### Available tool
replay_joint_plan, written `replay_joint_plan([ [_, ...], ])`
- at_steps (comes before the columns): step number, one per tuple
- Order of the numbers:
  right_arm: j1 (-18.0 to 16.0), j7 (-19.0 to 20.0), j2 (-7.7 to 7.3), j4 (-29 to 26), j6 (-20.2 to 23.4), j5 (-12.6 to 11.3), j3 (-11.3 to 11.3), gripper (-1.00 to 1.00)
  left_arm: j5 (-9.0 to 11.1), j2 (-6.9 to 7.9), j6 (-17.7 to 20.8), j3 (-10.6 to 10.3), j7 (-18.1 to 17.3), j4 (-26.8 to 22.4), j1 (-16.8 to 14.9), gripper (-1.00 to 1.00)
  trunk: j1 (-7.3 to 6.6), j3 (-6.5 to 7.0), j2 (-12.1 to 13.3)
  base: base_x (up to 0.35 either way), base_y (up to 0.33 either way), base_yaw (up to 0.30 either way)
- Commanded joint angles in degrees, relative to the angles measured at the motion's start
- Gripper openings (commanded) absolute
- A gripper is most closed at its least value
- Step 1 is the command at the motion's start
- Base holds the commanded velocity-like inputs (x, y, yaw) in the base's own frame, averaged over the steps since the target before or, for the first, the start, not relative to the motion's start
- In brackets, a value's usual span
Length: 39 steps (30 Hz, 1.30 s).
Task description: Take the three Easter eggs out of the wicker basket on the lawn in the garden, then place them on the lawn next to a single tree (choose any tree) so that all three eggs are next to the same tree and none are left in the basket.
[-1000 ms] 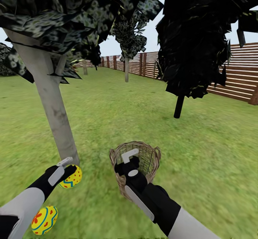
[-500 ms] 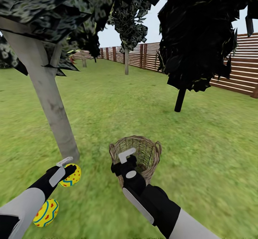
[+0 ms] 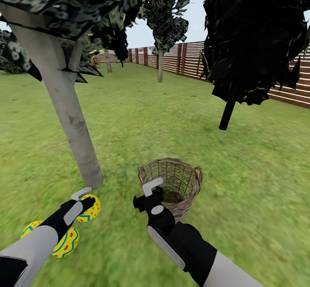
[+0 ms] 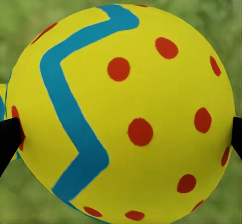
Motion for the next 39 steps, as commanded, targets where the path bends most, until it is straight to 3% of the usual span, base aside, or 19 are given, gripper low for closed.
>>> replay_joint_plan([
  [1,-0.1,-0.6,-0.01,-0.1,0.1,-0.6,0.1,1.00,0.5,-0.06,0.2,-0.5,0.5,-0.2,0.0,-1.00,-0.01,-0.06,0.0,0.000,0.000,0.008],
  [4,-0.1,-0.5,-0.01,0.0,0.1,-0.6,0.1,1.00,0.5,-0.34,0.1,-0.9,0.5,-0.2,0.0,-1.00,-0.01,-0.06,0.0,0.000,0.000,-0.037],
  [8,-0.1,-0.5,-0.01,0.0,0.1,-0.6,0.1,1.00,0.7,-0.90,0.0,-4.7,0.6,-0.2,0.0,-1.00,-0.01,-0.06,0.0,0.000,-0.042,-0.188],
  [11,-0.1,-0.5,0.02,0.0,0.1,-0.6,0.4,1.00,0.7,-0.99,0.0,-5.6,0.6,-0.2,0.0,-1.00,-0.01,-0.06,0.0,0.000,-0.032,-0.071],
  [20,-0.1,-0.5,0.08,0.0,0.1,-0.6,1.8,1.00,0.8,-1.02,0.0,-6.0,0.6,-0.2,0.0,-1.00,-0.01,-0.06,0.0,0.030,-0.065,0.017],
  [39,-0.1,-0.5,0.09,0.0,0.1,-0.6,2.2,1.00,0.8,-1.02,0.0,-6.1,0.6,-0.1,0.0,-1.00,-0.01,-0.06,0.0,-0.033,-0.179,0.203],
])
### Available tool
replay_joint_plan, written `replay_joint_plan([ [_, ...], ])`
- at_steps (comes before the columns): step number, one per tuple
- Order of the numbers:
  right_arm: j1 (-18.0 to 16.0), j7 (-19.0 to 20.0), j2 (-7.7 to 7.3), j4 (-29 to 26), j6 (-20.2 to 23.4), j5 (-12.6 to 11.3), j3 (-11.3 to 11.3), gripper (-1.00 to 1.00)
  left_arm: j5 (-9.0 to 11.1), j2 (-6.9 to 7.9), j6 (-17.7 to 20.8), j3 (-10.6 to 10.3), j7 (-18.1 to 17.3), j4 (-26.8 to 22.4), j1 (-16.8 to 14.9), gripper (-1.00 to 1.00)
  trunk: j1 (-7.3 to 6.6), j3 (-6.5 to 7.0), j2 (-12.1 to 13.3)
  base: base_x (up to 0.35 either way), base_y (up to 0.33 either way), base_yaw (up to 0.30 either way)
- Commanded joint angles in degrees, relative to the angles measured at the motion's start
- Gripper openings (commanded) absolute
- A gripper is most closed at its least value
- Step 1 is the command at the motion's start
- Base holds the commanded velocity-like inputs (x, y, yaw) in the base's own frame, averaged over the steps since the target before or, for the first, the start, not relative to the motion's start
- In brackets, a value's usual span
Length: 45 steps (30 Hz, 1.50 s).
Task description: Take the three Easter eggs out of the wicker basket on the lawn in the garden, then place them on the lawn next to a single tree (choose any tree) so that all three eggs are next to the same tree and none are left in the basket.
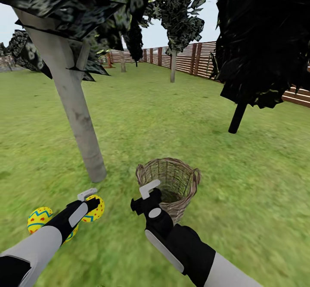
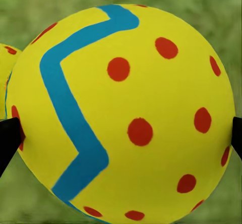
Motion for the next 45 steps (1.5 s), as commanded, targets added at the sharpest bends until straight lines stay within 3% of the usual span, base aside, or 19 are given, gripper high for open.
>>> replay_joint_plan([
  [1,-0.1,-0.6,-0.03,-0.1,0.1,-0.6,0.5,1.00,0.5,0.06,0.2,-0.5,0.5,-0.1,0.0,-1.00,-0.01,-0.05,0.0,-0.010,-0.271,0.291],
  [12,-0.1,-0.6,-0.03,-0.1,0.1,-0.6,1.3,1.00,0.4,0.06,0.2,-0.5,0.4,-0.2,0.0,-1.00,-0.01,-0.05,0.0,0.008,-0.267,0.292],
  [25,-0.1,-0.6,0.04,-0.1,0.1,-0.6,1.4,1.00,0.2,0.06,0.2,-0.6,0.4,-0.1,0.0,-1.00,-0.01,-0.05,0.0,0.221,-0.200,0.110],
  [37,0.0,-0.6,0.06,-0.1,0.1,-0.6,1.5,1.00,0.2,0.06,0.2,-0.6,0.4,-0.2,0.0,-1.00,-0.01,-0.05,0.0,0.118,-0.144,0.269],
  [45,-0.1,-0.6,0.25,-0.2,0.1,-0.6,3.1,1.00,0.2,0.06,0.2,-0.6,0.4,-0.2,0.0,-1.00,-0.01,-0.05,0.0,0.098,-0.136,0.102],
])
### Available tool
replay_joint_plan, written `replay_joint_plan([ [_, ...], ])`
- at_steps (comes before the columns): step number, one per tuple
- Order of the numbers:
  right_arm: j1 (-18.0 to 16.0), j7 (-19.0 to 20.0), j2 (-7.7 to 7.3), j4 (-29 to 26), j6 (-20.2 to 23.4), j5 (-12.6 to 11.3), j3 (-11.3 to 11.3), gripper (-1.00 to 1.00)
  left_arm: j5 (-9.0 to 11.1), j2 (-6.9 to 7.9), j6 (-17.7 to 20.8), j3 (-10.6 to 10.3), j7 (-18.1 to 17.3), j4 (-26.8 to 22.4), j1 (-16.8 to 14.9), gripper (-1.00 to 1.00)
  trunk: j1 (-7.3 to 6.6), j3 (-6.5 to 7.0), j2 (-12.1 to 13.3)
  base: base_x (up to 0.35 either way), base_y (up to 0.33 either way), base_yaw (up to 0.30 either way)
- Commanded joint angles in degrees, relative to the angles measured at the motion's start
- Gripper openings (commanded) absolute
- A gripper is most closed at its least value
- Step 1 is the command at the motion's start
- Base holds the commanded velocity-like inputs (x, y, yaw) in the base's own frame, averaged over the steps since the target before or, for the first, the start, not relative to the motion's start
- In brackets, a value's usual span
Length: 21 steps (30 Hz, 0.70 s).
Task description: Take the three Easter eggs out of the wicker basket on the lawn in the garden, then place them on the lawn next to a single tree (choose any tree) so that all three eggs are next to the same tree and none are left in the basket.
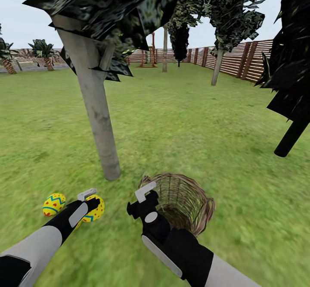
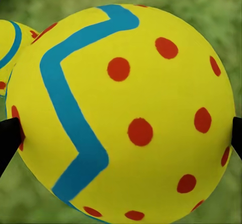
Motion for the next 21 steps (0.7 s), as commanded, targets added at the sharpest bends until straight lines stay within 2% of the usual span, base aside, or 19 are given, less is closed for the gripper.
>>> replay_joint_plan([
  [1,-0.1,-0.6,0.02,-0.1,0.1,-0.6,0.2,1.00,0.5,0.07,0.2,-0.5,0.5,-0.2,0.0,-1.00,-0.01,-0.06,0.0,0.018,-0.019,0.007],
  [5,-0.1,-0.7,0.06,-0.1,0.1,-0.5,0.2,1.00,0.5,0.02,0.2,-0.5,0.5,-0.2,0.0,-1.00,-0.01,-0.06,0.0,0.005,-0.006,0.002],
  [7,-0.1,-0.8,0.00,-1.2,0.1,-0.5,0.2,1.00,0.5,-0.01,0.2,-0.5,0.5,-0.2,0.0,-1.00,0.04,-0.50,-0.1,0.001,-0.001,0.000],
  [10,0.3,-1.0,-0.19,-4.6,0.2,-0.5,0.1,1.00,0.5,-0.01,0.2,-0.5,0.5,-0.2,0.0,-1.00,0.12,-1.16,-0.1,0.000,0.000,0.000],
  [12,2.8,-1.3,-0.44,-11.8,0.8,0.0,-0.2,1.00,0.5,0.04,0.2,-0.5,0.5,-0.2,0.0,-1.00,0.17,-1.61,-0.1,0.000,0.000,0.000],
  [15,4.6,-1.4,-0.67,-18.8,2.5,0.3,-0.7,1.00,0.6,0.07,0.3,-0.5,0.4,-0.2,0.0,-1.00,0.25,-2.27,-0.2,0.000,0.000,0.000],
  [18,5.7,-1.5,-0.79,-21.2,3.5,0.4,-2.0,1.00,0.6,0.07,0.3,-0.4,0.5,-0.2,0.0,-1.00,0.33,-2.94,-0.2,0.000,0.000,0.000],
  [21,6.0,-1.5,-0.87,-21.9,3.8,0.4,-2.2,1.00,0.7,0.12,0.2,-0.5,0.5,-0.2,0.0,-1.00,0.40,-3.60,-0.2,0.000,0.000,0.000],
])
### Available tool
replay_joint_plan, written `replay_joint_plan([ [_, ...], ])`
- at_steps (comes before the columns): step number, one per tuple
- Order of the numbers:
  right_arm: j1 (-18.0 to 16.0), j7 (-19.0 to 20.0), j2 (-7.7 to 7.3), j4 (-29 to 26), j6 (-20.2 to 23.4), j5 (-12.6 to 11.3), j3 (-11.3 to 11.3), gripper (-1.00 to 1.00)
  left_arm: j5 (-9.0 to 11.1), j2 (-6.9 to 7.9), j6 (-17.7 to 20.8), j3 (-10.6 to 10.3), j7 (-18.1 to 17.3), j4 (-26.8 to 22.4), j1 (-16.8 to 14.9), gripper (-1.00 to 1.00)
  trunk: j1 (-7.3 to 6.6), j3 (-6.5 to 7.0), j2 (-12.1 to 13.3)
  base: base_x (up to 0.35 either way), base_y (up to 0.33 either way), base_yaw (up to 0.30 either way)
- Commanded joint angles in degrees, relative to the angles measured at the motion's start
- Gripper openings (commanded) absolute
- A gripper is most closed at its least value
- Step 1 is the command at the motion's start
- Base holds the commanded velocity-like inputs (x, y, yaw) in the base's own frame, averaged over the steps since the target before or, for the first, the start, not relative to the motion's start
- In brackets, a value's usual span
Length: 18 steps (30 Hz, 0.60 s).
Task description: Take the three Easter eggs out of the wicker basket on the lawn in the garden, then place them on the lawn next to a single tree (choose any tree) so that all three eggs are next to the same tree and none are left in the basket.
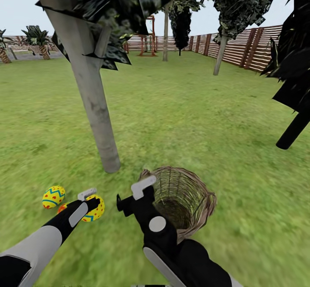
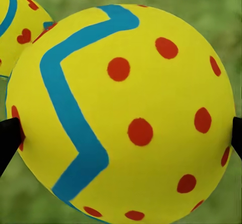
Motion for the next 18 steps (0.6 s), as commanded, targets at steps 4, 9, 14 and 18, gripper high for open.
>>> replay_joint_plan([
  [4,0.0,-0.6,-0.01,-0.3,0.3,-0.5,0.4,1.00,0.6,0.11,0.2,-0.5,0.5,-0.4,-0.1,-1.00,0.09,-0.95,-0.1,0.000,0.000,0.000],
  [9,0.8,-0.5,-0.02,-0.2,0.4,-0.5,0.6,1.00,0.6,0.12,0.2,-0.5,0.4,-0.6,-0.1,-1.00,0.22,-2.05,-0.1,0.000,0.000,0.000],
  [14,1.1,-0.5,-0.03,-0.2,0.4,-0.5,0.6,1.00,0.7,0.15,0.1,-0.1,0.6,-0.8,-0.1,-1.00,0.22,-2.05,-0.1,0.000,0.000,0.000],
  [18,1.2,-0.5,-0.03,-0.2,0.4,-0.5,0.7,1.00,0.7,0.51,0.1,-0.1,0.6,-1.3,-0.1,-1.00,0.24,-2.27,-0.2,0.000,0.000,0.000],
])
